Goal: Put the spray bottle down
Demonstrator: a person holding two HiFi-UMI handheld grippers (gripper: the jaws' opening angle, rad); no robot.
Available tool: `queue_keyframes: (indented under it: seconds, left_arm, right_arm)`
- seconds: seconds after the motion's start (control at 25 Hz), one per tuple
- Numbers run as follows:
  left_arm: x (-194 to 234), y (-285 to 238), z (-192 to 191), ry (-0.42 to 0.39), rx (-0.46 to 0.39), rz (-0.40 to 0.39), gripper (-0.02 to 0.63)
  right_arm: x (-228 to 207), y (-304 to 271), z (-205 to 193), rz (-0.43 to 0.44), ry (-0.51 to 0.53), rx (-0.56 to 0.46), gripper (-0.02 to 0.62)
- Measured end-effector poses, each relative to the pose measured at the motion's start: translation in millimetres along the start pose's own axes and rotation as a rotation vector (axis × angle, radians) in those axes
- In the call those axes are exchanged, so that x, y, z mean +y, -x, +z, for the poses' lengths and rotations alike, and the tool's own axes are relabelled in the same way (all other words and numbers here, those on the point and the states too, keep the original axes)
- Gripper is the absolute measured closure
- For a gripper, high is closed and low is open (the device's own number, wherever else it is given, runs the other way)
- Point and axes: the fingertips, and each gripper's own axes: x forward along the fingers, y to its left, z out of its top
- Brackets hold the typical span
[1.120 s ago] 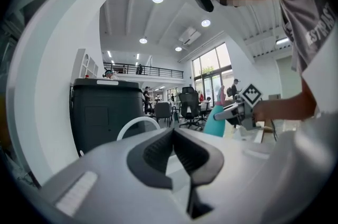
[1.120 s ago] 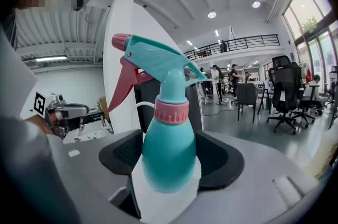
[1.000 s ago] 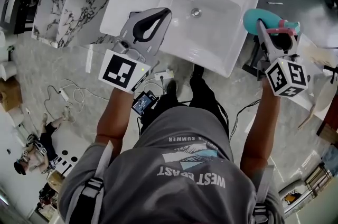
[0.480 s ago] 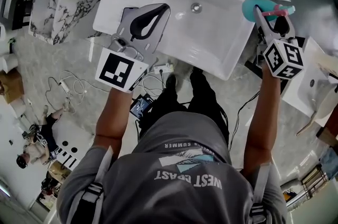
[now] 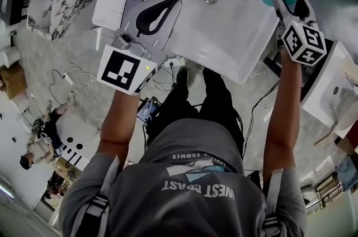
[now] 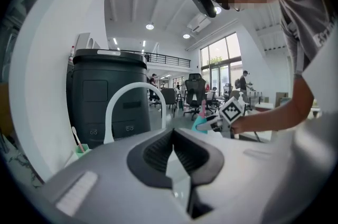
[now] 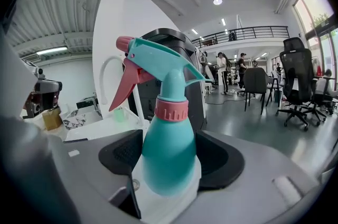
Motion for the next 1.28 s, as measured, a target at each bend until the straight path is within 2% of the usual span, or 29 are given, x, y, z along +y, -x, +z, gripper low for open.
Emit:
queue_keyframes:
  seconds: [0.64,1.12,1.28]
  left_arm:
    - [14.4,-36.8,-42.8,0.036,0.054,-0.002,0.603]
    - [18.3,-35.1,-59.8,0.052,0.083,-0.005,0.603]
    - [19.6,-31.8,-59.2,0.055,0.08,-0.003,0.603]
  right_arm:
    - [-14.5,-77.1,-45.9,0.028,0.052,0.054,0.275]
    - [-2.5,-93.3,-45.5,0.025,0.187,-0.021,0.267]
    - [-1.5,-91.8,-46.0,0.021,0.182,-0.033,0.264]
